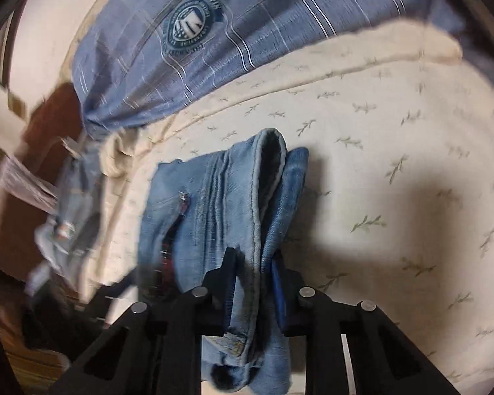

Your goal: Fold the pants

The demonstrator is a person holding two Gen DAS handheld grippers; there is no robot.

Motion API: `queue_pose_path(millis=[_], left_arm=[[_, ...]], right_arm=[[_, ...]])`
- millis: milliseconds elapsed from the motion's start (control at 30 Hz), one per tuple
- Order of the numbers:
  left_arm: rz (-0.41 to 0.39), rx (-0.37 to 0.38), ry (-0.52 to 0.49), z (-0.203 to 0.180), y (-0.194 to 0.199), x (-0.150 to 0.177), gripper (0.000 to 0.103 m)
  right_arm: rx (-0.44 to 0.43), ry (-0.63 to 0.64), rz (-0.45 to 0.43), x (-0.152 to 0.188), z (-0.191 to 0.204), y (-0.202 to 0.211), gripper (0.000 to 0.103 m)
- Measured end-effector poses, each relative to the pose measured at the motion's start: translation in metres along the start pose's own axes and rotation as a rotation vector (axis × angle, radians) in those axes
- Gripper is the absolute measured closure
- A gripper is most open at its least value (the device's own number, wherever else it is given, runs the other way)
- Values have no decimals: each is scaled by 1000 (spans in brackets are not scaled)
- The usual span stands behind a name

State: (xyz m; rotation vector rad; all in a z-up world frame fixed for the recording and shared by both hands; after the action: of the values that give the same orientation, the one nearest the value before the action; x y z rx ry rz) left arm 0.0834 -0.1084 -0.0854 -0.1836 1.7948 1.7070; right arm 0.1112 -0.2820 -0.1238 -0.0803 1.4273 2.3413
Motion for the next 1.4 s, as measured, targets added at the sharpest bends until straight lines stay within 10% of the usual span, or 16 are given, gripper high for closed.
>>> queue_pose_path(millis=[133, 200, 500, 667, 800, 1100, 1400], left_arm=[[-10, -11, -6, 1, 1, -1, 12], [-8, 2, 9, 2, 0, 0, 12], [-11, 28, 36, 4, 0, 2, 12], [-13, 52, 51, 6, -2, 2, 11], [-9, 50, 38, 5, -3, 4, 11], [-14, 35, 15, 2, -3, 5, 10], [-17, 47, 16, 3, -4, 4, 9]], right_arm=[[-141, -138, 16, 2, -12, 9, 64], [-169, -128, 11, 6, -8, 20, 27], [-236, -202, 132, 54, -13, 12, 29], [-157, -92, 83, 62, 12, 19, 60], [-68, -23, 29, 64, 20, 22, 64], [-138, -149, 85, 47, -4, 34, 38], [-189, -290, 51, -53, -20, -7, 29]])
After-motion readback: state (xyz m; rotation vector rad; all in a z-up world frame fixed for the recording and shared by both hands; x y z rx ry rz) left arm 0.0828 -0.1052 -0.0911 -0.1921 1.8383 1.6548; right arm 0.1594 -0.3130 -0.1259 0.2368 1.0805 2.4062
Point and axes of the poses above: each gripper's, at about its wrist camera, not at the fingertips, and y roughly against the way its jaws point, z to its left, x to its underside, the point moved 9 cm from there along -y, roughly the way its jaws point, and after that the axes turned 13 degrees about -y, right-handed, at the moved point
